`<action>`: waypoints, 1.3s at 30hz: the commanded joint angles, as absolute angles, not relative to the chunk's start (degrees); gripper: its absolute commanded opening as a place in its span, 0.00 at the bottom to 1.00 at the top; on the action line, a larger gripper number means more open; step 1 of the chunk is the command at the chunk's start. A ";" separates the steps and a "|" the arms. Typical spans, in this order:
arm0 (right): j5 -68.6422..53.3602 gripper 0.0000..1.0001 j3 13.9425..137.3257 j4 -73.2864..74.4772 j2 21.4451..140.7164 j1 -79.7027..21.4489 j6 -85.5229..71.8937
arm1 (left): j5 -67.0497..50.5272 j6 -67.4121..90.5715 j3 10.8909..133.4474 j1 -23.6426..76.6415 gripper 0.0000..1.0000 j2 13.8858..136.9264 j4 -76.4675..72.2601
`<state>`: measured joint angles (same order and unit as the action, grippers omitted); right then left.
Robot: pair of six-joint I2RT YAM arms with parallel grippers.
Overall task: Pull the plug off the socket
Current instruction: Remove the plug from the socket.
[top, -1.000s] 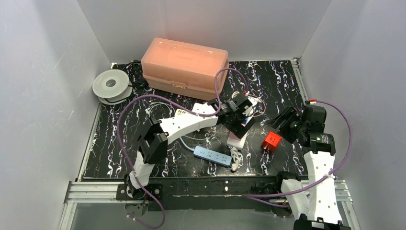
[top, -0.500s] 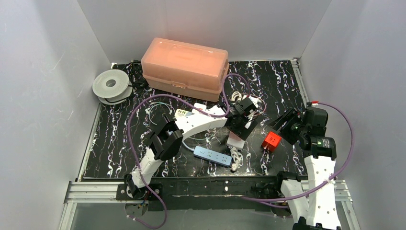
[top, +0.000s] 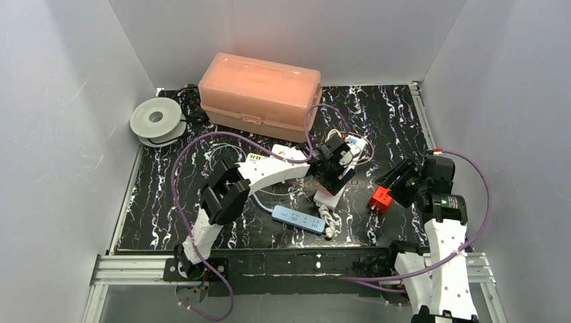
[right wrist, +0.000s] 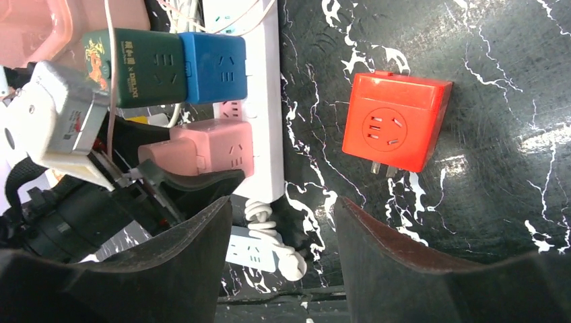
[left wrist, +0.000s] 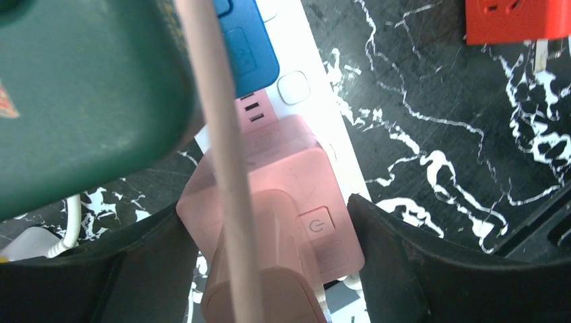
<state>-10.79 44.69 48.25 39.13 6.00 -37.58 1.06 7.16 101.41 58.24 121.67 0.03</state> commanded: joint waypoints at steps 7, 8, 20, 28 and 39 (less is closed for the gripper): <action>-18.34 0.68 39.28 36.10 41.35 6.30 -41.47 | -7.94 1.88 93.65 50.11 0.19 111.92 11.56; -18.96 0.68 38.31 34.79 41.81 6.32 -41.99 | -8.18 2.53 93.80 50.10 0.18 111.68 11.86; -15.65 0.69 31.68 16.64 55.10 -6.84 -47.61 | -10.32 11.34 103.76 50.01 0.11 114.86 16.88; -14.58 0.67 29.87 4.77 62.00 -10.84 -53.10 | -11.78 18.04 107.13 49.79 0.08 114.24 20.28; -13.28 0.69 27.11 -9.24 66.90 -14.96 -61.99 | -12.30 23.10 112.48 48.72 0.07 116.30 21.53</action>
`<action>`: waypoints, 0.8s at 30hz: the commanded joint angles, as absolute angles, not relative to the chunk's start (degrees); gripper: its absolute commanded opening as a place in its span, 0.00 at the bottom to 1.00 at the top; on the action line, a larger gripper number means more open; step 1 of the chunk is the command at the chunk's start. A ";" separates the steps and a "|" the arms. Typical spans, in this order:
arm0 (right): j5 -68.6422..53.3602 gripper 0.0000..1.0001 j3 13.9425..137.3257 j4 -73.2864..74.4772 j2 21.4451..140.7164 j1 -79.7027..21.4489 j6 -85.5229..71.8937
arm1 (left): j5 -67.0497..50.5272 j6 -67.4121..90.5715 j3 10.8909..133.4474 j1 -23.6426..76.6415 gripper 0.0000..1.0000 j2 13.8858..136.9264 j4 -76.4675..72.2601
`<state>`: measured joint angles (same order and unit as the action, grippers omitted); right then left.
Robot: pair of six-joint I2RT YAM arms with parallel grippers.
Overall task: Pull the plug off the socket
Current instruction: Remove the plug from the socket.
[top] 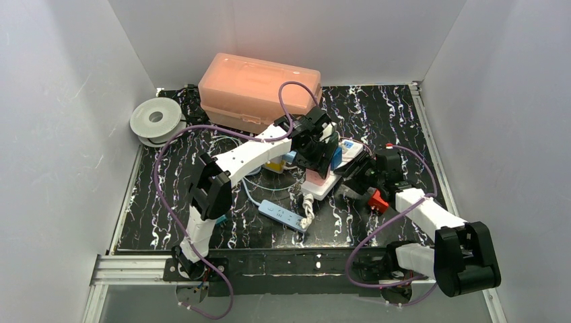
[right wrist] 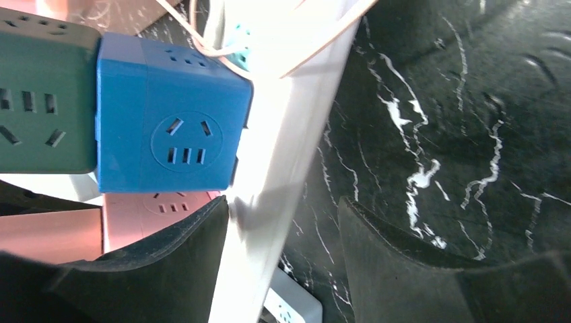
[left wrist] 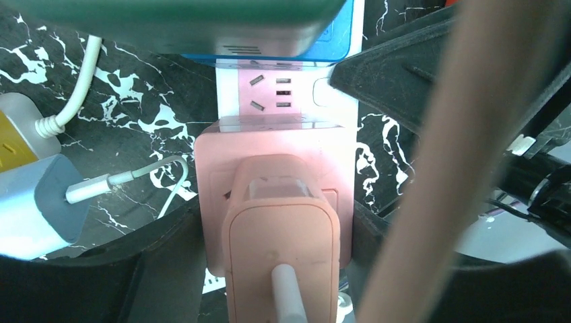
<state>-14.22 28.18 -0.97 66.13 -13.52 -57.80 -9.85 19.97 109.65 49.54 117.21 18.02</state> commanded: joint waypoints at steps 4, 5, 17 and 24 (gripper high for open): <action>-13.19 0.69 26.86 -11.54 67.49 -15.69 -63.96 | -12.78 24.66 111.73 48.43 0.06 116.17 20.98; -13.31 0.69 26.82 -12.18 67.73 -15.83 -64.50 | -12.82 24.81 111.57 48.38 0.06 116.19 20.88; -12.67 0.38 23.93 -20.27 71.55 -20.38 -70.51 | -13.42 25.92 112.20 48.35 0.04 116.79 19.78; -10.68 0.01 22.21 -20.01 69.54 -20.40 -70.67 | -13.45 25.68 112.07 48.02 0.03 116.13 20.09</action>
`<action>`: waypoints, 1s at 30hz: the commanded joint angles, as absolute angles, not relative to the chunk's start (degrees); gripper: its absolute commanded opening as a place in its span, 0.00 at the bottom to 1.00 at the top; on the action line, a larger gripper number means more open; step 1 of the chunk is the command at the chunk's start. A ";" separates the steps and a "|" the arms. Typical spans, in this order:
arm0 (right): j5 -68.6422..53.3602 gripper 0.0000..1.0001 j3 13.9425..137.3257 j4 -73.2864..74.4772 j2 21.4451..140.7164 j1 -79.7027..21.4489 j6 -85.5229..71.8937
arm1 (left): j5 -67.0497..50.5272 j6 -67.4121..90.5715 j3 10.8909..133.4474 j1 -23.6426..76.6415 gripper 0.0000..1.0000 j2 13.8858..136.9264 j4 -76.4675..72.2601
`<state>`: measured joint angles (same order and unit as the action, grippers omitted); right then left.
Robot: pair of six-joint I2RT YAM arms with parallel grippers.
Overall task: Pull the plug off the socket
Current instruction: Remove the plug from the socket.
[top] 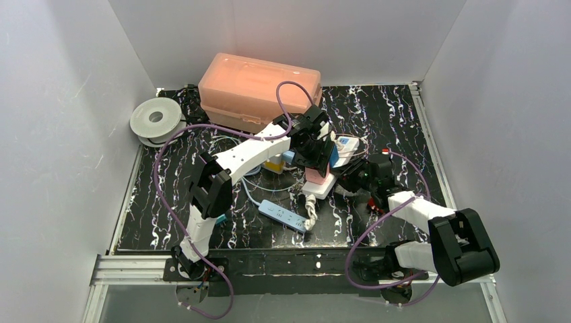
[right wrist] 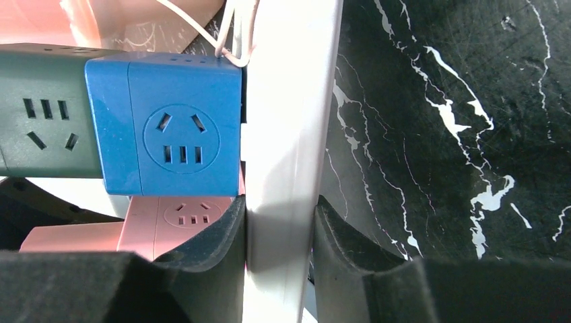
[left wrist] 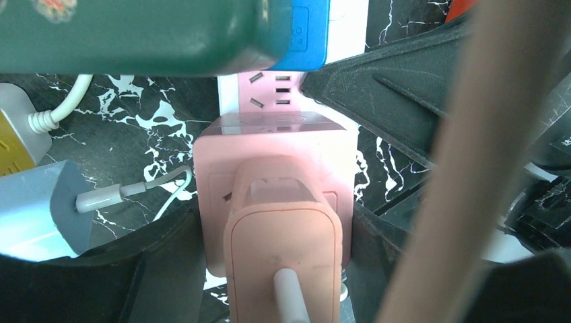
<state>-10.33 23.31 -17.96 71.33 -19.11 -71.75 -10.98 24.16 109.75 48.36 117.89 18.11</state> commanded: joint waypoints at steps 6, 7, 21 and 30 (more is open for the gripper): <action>-8.88 0.01 18.92 -19.90 67.74 -20.39 -70.93 | -12.77 25.38 112.67 46.61 0.02 114.89 21.10; -8.61 0.01 18.02 -20.59 67.62 -20.41 -71.43 | -12.75 25.47 112.68 46.17 0.02 114.56 21.34; -7.10 0.01 14.93 -21.92 69.08 -20.48 -73.91 | -20.14 28.26 110.39 42.16 0.00 107.41 20.84; -7.42 0.07 17.05 -16.16 67.30 -20.46 -70.53 | -28.08 22.77 104.21 41.75 0.00 100.18 20.24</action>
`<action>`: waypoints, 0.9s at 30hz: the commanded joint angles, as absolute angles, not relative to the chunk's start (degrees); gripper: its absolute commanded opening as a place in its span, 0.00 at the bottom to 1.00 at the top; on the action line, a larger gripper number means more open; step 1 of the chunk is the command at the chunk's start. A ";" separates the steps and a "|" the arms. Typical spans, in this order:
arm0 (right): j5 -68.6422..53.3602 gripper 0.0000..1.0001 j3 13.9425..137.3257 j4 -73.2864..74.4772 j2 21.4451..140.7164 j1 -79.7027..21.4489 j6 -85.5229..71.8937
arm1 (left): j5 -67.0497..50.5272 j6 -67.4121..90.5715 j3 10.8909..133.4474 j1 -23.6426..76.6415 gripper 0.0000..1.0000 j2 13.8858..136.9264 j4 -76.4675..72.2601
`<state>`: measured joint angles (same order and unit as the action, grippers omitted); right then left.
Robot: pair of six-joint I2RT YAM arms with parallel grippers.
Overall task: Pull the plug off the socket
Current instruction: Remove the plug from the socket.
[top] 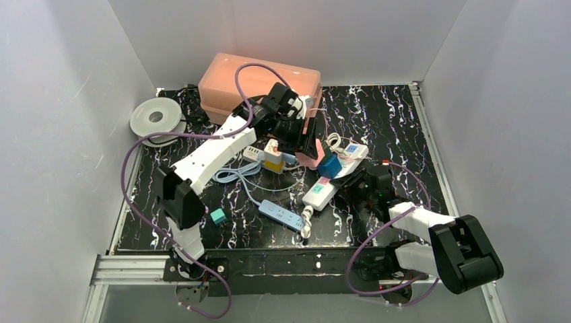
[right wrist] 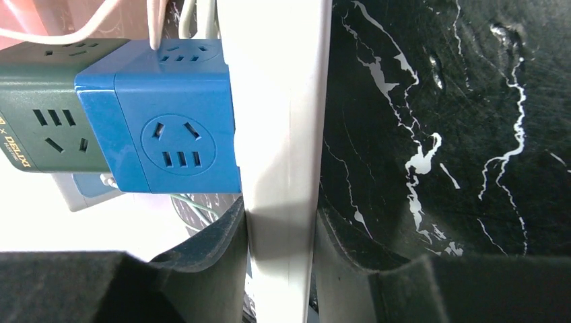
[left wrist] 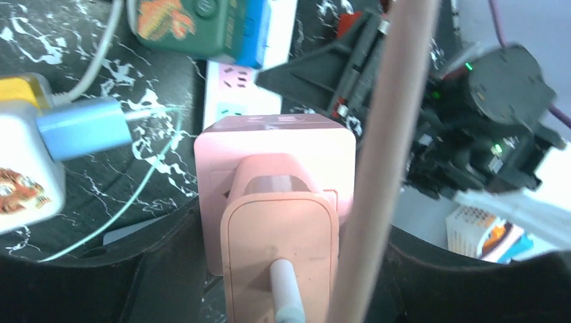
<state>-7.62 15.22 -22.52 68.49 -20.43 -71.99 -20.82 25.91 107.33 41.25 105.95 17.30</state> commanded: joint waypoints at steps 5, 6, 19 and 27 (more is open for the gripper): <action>-7.99 0.39 20.76 -7.47 62.25 -20.48 -65.41 | -38.02 17.58 99.48 42.24 0.00 95.97 19.22; -8.23 0.44 21.09 -6.15 60.58 -20.46 -63.68 | -40.81 16.16 98.74 42.46 0.00 94.83 19.32; -25.33 0.76 27.27 5.25 36.48 -20.52 -40.63 | -50.63 -3.99 100.64 48.59 0.00 86.82 29.63; -40.25 0.84 28.79 -2.81 25.26 -20.48 -33.96 | -52.59 -6.56 100.51 50.87 0.00 83.06 29.10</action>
